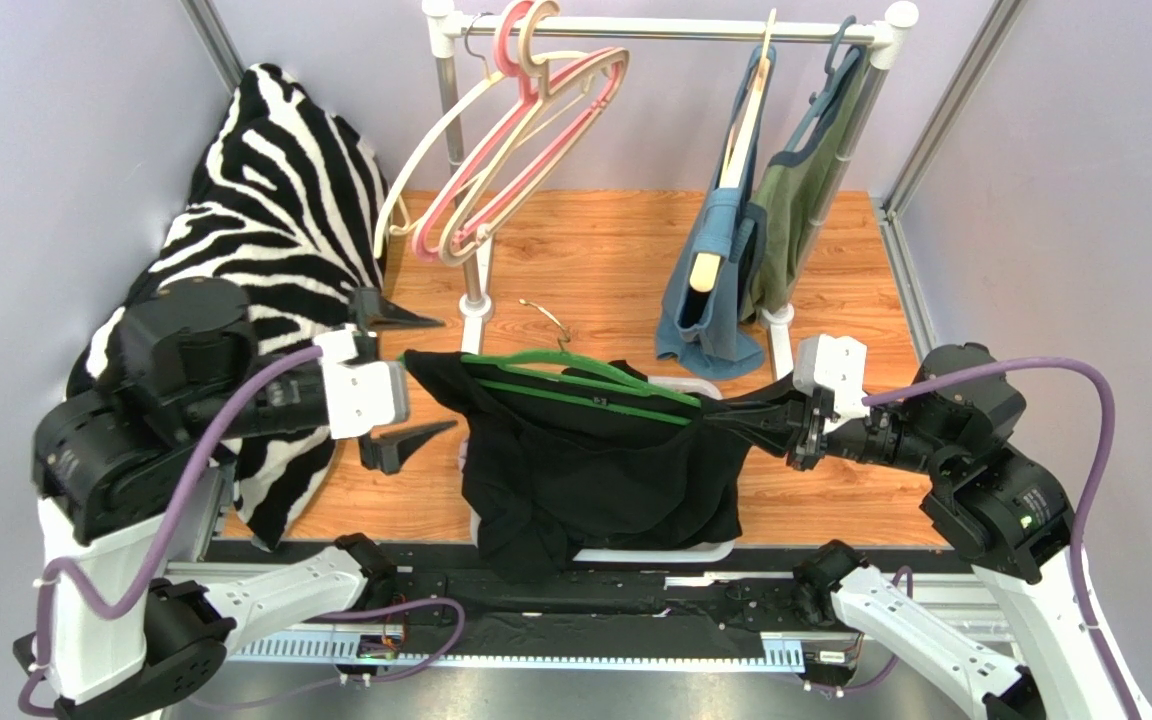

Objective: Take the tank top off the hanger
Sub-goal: Pick up the hanger from the clothesline, then remove the tank top from the hanger.

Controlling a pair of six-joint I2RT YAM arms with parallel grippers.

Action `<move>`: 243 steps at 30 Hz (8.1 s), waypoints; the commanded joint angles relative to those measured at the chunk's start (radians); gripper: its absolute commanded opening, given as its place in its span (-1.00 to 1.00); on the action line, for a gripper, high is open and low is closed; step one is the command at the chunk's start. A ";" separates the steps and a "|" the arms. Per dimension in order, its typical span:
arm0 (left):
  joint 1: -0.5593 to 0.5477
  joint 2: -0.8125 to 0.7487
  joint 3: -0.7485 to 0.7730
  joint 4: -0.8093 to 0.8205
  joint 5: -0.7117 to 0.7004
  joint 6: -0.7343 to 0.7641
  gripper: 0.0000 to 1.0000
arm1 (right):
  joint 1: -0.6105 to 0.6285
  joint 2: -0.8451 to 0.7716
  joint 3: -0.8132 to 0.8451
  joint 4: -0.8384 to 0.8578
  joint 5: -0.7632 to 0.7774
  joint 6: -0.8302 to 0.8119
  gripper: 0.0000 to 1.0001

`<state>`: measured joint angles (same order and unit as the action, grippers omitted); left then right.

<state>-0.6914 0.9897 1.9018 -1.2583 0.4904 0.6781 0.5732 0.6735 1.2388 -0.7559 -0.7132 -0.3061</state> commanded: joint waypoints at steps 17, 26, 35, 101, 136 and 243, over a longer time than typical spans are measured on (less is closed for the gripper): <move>0.003 0.104 -0.098 -0.032 0.119 -0.037 0.39 | 0.079 0.003 -0.016 0.147 0.009 -0.180 -1.00; 0.004 0.101 -0.092 -0.023 0.102 -0.071 -1.00 | 0.091 0.006 -0.076 0.248 0.109 -0.148 -1.00; 0.004 0.078 -0.109 0.025 0.033 -0.074 -1.00 | 0.091 -0.080 -0.137 0.244 0.336 -0.013 -0.14; 0.030 0.046 -0.098 -0.041 0.053 0.009 -1.00 | 0.090 -0.284 -0.130 0.027 0.631 0.029 0.40; 0.003 0.112 -0.070 -0.062 0.177 -0.029 -1.00 | 0.091 0.063 -0.021 0.152 0.057 -0.008 -1.00; 0.170 -0.048 -0.481 0.258 -0.027 -0.399 -1.00 | 0.093 -0.164 0.099 -0.189 0.336 0.075 -1.00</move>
<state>-0.5434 0.9550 1.4948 -1.0046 0.3950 0.3328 0.6662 0.5133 1.2793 -0.9699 -0.3935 -0.2329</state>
